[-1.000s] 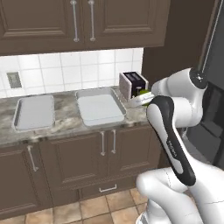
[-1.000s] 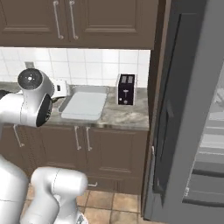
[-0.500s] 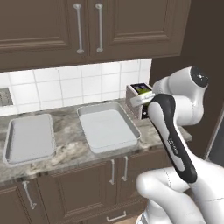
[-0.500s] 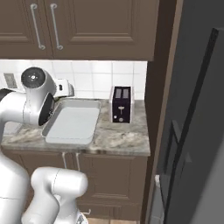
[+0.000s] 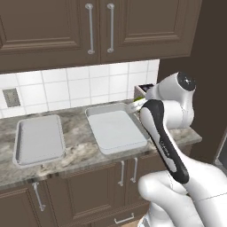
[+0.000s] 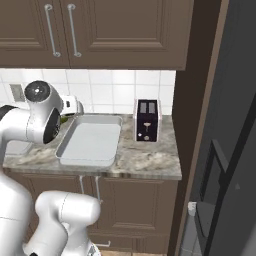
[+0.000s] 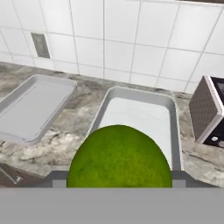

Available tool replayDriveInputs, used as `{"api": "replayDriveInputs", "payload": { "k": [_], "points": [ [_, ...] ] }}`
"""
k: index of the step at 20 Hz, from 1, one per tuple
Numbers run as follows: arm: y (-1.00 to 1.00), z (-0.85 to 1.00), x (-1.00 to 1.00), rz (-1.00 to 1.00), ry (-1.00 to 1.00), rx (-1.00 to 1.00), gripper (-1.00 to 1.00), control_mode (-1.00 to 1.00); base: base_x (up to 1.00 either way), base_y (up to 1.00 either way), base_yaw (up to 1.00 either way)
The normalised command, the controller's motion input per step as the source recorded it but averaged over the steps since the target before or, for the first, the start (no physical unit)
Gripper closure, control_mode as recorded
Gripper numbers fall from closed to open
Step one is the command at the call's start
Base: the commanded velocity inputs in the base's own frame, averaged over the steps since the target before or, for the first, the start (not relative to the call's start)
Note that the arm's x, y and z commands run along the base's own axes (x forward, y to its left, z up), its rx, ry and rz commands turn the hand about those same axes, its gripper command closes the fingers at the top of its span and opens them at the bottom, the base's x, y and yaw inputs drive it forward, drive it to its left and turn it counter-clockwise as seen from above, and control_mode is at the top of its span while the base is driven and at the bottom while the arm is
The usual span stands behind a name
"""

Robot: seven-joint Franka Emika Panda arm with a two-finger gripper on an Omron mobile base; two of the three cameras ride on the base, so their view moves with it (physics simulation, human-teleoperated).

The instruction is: Place one lime and one chicken drumstick in each tupperware on the nearby counter, to pack two identical lunches.

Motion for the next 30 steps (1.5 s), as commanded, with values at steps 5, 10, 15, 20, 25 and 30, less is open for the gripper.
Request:
{"api": "replayDriveInputs", "payload": {
  "k": [5, 10, 15, 20, 25, 30],
  "points": [
    [0.00, -0.58, 0.47, 0.00, 0.06, -0.02, 1.00, -1.00, 0.00, 0.00, 0.00],
    [0.00, -0.57, 0.57, 0.00, 0.06, -0.01, 1.00, -1.00, 0.00, 0.00, 0.00],
    [0.00, -0.47, 0.60, 0.00, 0.08, -0.02, 1.00, -1.00, 0.00, 0.00, 0.00],
    [0.00, -0.38, 0.52, 0.00, 0.07, -0.02, 1.00, -1.00, 0.00, 0.00, 0.00],
    [0.01, -0.38, 0.49, 0.00, 0.05, -0.02, 1.00, -1.00, 0.00, 0.00, 0.00],
    [0.08, -0.42, 0.55, 0.00, 0.03, -0.02, 1.00, -1.00, 0.00, 0.00, 0.00]
  ]
}}
